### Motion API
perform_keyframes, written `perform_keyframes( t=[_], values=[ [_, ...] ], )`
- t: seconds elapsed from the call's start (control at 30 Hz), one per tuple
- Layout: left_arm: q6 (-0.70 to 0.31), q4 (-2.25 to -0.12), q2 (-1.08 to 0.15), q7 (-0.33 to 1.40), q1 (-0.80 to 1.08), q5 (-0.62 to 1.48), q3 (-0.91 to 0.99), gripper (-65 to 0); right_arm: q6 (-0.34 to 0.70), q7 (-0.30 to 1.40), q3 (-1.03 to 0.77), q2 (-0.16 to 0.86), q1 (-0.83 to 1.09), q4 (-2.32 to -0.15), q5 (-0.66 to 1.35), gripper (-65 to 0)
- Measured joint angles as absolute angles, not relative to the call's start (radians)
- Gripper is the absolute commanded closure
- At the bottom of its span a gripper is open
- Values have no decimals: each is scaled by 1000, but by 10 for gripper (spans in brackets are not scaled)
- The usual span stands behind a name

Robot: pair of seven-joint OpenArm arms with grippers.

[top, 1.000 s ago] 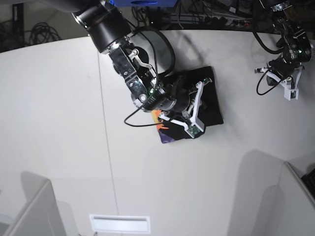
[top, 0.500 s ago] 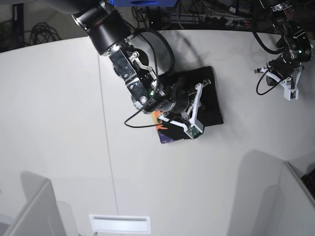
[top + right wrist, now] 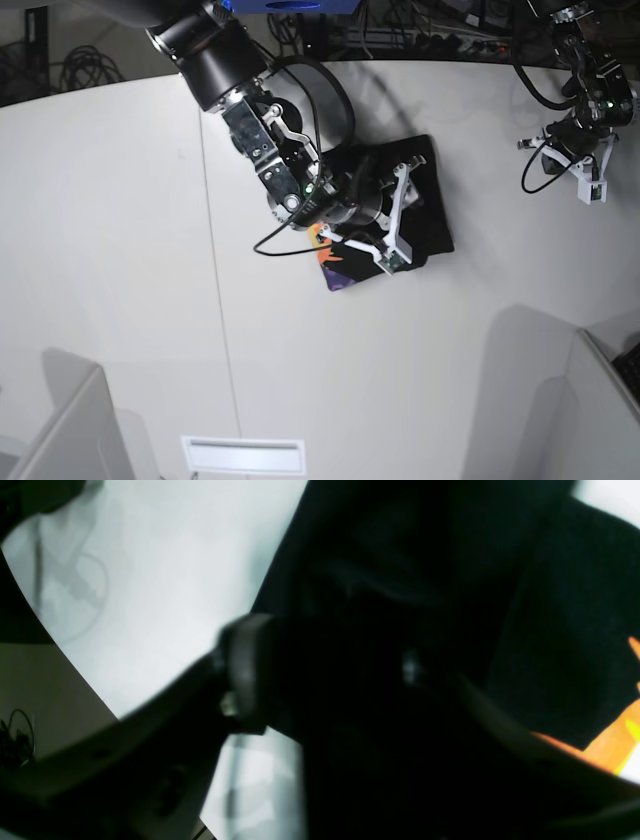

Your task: Fold the T-shirt properly

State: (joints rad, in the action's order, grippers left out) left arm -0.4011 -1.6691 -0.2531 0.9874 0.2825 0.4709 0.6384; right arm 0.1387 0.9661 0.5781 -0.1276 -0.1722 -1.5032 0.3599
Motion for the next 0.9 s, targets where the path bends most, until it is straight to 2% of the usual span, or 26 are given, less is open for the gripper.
perform_keyframes(
  t=[0.17, 0.33, 0.5, 0.8, 0.9],
  values=[
    [-401, -1669, -253, 987, 282, 471, 638, 0, 139, 969, 578, -128, -171, -1503, 360, -348],
    [-401, -1669, -255, 987, 282, 471, 638, 0, 139, 968, 579, -129, -171, -1503, 489, -348],
    [-401, -1669, -255, 987, 279, 471, 638, 0, 139, 968, 590, -130, -173, -1503, 524, -348],
    [-402, -1669, -255, 987, 279, 471, 639, 0, 139, 895, 839, -132, -176, -1505, 529, -348],
    [-403, -1674, -252, 989, 279, 472, 669, 0, 139, 904, 861, -131, -172, -1536, 533, -348]
  ],
)
